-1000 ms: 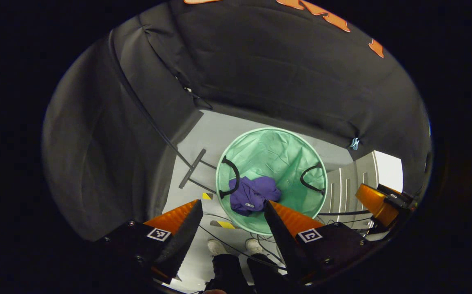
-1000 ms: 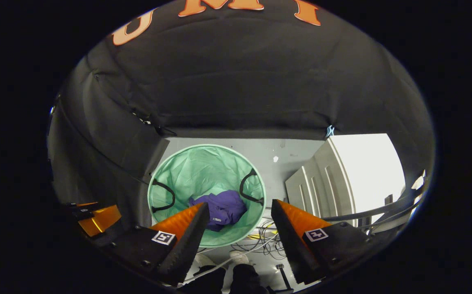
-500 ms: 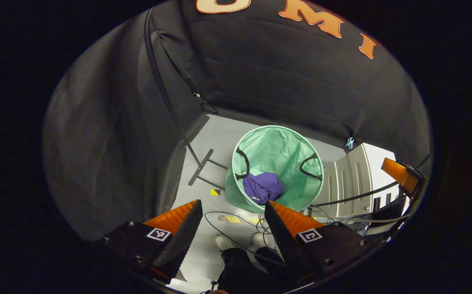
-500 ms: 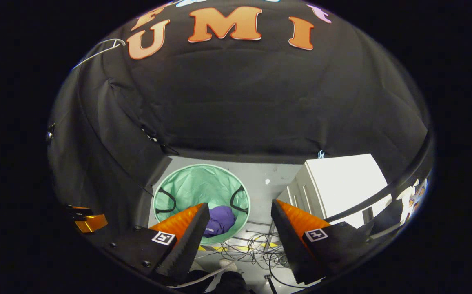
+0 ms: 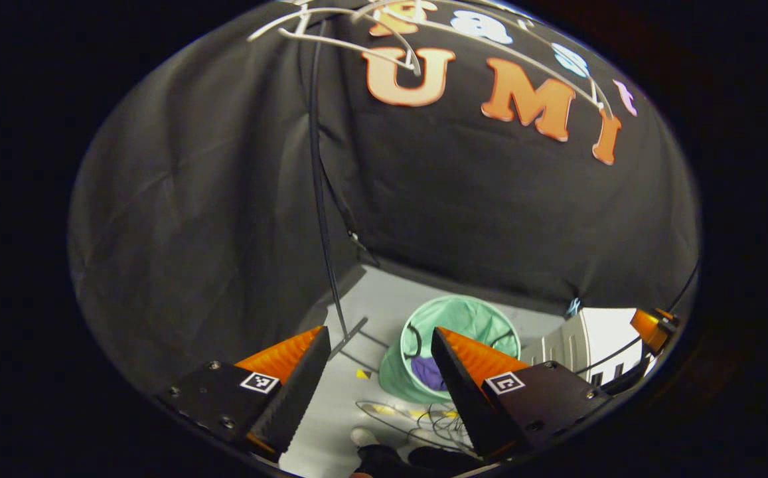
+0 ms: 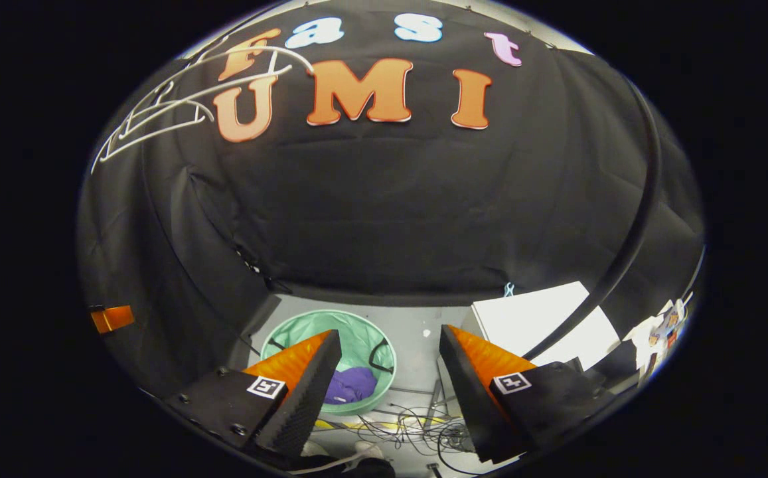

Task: Grasp the clothes on the hanger with both hands and then place them into the laundry hamper below.

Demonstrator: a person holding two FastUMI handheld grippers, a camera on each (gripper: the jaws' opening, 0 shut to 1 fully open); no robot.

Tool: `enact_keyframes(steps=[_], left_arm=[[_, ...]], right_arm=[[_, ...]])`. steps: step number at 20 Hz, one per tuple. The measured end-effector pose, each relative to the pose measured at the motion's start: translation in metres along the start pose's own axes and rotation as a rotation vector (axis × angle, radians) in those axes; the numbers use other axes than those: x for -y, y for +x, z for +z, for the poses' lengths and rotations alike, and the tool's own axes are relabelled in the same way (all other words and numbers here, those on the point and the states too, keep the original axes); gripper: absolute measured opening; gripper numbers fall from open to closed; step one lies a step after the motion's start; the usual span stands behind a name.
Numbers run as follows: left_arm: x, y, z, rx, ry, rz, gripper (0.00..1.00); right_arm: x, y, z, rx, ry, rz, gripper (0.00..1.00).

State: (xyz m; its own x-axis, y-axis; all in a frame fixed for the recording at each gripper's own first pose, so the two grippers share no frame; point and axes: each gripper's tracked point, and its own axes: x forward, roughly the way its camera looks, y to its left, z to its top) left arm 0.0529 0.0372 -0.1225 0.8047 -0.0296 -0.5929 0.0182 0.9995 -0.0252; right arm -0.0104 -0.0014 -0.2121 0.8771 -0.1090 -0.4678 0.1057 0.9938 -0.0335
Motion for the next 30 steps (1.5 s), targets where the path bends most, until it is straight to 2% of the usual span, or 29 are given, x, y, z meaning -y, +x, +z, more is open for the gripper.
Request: enact_keyframes(steps=[4,11,13,14,18,24,26,29,30], left_arm=[[-0.017,-0.026,0.056,0.199,0.022,0.05,0.98],[-0.004,-0.073,0.132,0.451,-0.032,0.013,0.97],[-0.008,-0.088,0.155,0.53,-0.021,0.023,0.95],[-0.01,-0.093,0.161,0.554,-0.018,0.024,0.96],[-0.009,-0.106,0.177,0.613,-0.005,0.038,0.94],[-0.007,-0.108,0.174,0.604,0.017,0.04,0.93],[-0.004,-0.109,0.17,0.596,0.013,0.046,0.95],[-0.006,-0.111,0.171,0.603,0.017,0.055,0.93],[-0.005,-0.112,0.172,0.61,0.023,0.058,0.95]], right_arm=[[-0.005,-0.027,0.051,0.157,-0.002,0.002,0.98],[-0.011,-0.083,0.14,0.387,-0.007,0.021,0.97],[-0.009,-0.098,0.159,0.448,-0.024,0.018,0.9],[-0.009,-0.103,0.165,0.469,-0.029,0.015,0.9],[-0.001,-0.114,0.172,0.507,-0.041,-0.006,0.9],[0.005,-0.12,0.169,0.509,-0.04,-0.014,0.9],[0.006,-0.119,0.168,0.505,-0.043,-0.006,0.9],[0.006,-0.113,0.168,0.497,-0.046,0.015,0.9],[0.006,-0.112,0.168,0.496,-0.048,0.025,0.9]])
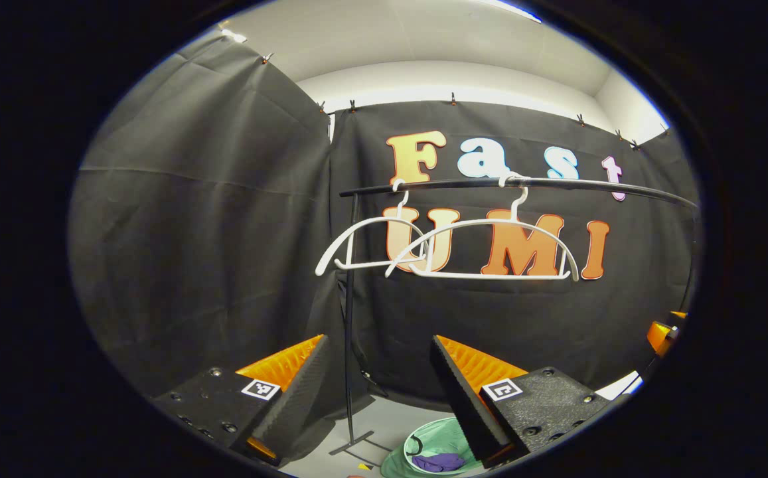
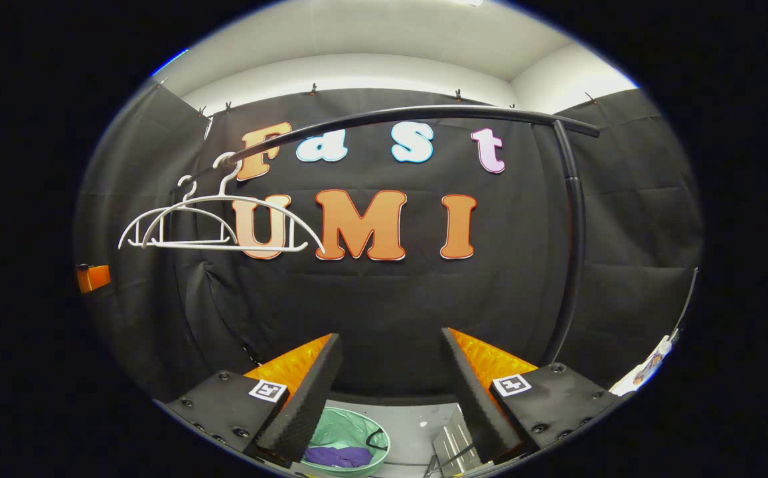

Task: Grasp the clothes on the hanger with both hands and then place them into the laundry hamper below.

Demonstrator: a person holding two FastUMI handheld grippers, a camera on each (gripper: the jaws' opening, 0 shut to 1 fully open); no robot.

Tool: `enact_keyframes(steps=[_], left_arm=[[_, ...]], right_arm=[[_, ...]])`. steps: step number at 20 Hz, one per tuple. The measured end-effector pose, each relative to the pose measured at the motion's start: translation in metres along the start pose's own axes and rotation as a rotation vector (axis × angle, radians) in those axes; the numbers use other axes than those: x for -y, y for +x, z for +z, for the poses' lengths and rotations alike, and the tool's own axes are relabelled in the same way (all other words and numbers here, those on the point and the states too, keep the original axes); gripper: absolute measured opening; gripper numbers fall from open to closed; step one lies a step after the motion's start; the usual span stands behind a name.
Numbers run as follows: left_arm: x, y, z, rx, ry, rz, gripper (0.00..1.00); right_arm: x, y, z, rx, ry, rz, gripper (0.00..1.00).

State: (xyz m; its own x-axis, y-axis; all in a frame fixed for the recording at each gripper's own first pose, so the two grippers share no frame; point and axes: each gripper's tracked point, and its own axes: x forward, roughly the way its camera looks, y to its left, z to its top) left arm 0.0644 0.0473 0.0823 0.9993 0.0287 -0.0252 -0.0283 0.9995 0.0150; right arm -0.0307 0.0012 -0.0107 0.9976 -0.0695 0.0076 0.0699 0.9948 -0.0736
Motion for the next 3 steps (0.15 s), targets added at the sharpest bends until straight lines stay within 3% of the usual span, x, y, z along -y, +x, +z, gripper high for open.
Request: enact_keyframes(steps=[3], left_arm=[[0.0043,-0.0036,0.0067,0.025,0.018,0.005,0.95]], right_arm=[[0.0004,0.005,-0.0017,0.001,-0.001,0.025,0.9]])
